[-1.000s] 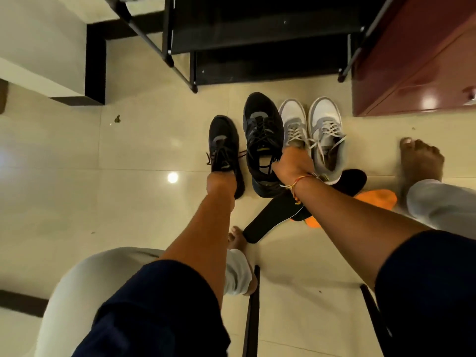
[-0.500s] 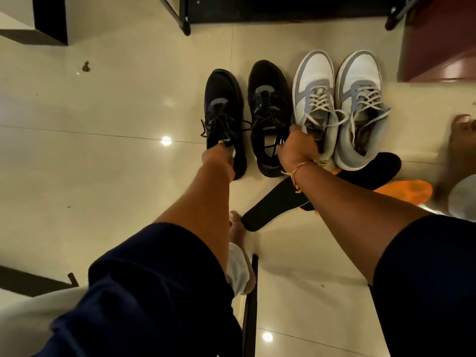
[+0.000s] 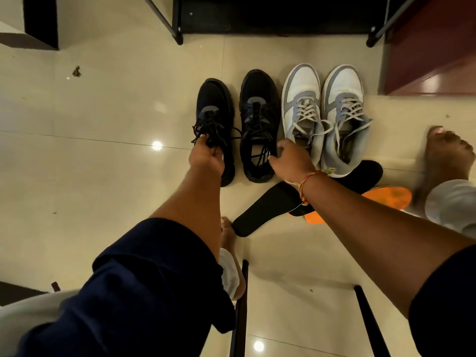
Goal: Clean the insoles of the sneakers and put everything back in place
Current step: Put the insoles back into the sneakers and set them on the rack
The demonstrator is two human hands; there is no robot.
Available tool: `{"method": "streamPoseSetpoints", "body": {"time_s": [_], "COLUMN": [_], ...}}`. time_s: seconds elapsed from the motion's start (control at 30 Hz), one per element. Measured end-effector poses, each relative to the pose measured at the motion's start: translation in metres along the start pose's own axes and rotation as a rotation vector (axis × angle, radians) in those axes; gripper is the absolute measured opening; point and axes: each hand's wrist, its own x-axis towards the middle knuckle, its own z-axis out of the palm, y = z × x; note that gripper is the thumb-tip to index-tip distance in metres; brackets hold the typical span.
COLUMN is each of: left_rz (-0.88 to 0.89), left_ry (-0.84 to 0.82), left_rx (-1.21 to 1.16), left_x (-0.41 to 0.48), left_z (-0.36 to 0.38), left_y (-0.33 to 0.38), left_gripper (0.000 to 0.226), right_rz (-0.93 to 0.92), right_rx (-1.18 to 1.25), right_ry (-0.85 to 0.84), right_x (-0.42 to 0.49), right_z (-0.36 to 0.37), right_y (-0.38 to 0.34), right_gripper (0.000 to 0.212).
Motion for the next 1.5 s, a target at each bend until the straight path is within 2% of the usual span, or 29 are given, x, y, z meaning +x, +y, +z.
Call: {"method": "streamPoseSetpoints", "body": {"time_s": [0.13,0.3,0.4,0.57,0.63,0.77,0.83,1.0,1.17,1.3,1.43,1.5], "left_rz": [0.092,0.194,0.237,0.232,0.209,0.175,0.160,0.162,0.181,0.220,0.346,0.540], "left_ry": [0.049,0.012,-0.078,-0.259,-0.344,-0.478,-0.561,-0.648,-0.705,-0.739,-0.744,-0.686], "left_rx": [-0.026,-0.068,-0.106,-0.090,-0.016,0.084,0.154,0.267,0.389,0.502,0.669,0.841], "left_x": [-0.037,-0.116,-0.174,-0.283,-0.323,-0.371,-0.381,-0.383,-0.379,-0.378,-0.373,-0.370], "left_z": [0.001,0.001,0.008,0.018,0.019,0.020,0.021,0.030,0.041,0.047,0.047,0.046], "left_y": [0.010,0.030,0.035,0.019,0.004,-0.012,-0.017,-0.028,-0.032,-0.031,-0.021,-0.014], "left_gripper": [0.041,0.028,0.024,0.035,0.030,0.015,0.016,0.023,0.019,0.024,0.017,0.012], "right_rz": [-0.064,-0.149,-0.199,-0.269,-0.308,-0.374,-0.355,-0.439,-0.329,-0.336,-0.344,-0.355], "right_rx": [0.008,0.046,0.039,0.116,0.217,0.352,0.408,0.426,0.407,0.428,0.484,0.497], "right_ry": [-0.029,-0.026,-0.021,-0.077,-0.022,0.096,0.088,0.229,0.354,0.384,0.400,0.406], "right_x": [-0.028,-0.090,-0.139,-0.212,-0.231,-0.244,-0.241,-0.227,-0.194,-0.183,-0.185,-0.188], "right_z": [-0.023,-0.065,-0.091,-0.112,-0.120,-0.143,-0.152,-0.166,-0.187,-0.199,-0.207,-0.209], "right_y": [-0.013,-0.041,-0.062,-0.075,-0.073,-0.058,-0.049,-0.052,-0.063,-0.069,-0.074,-0.077], "right_gripper": [0.043,0.033,0.036,0.035,0.036,0.050,0.050,0.040,0.028,0.026,0.026,0.021]}}
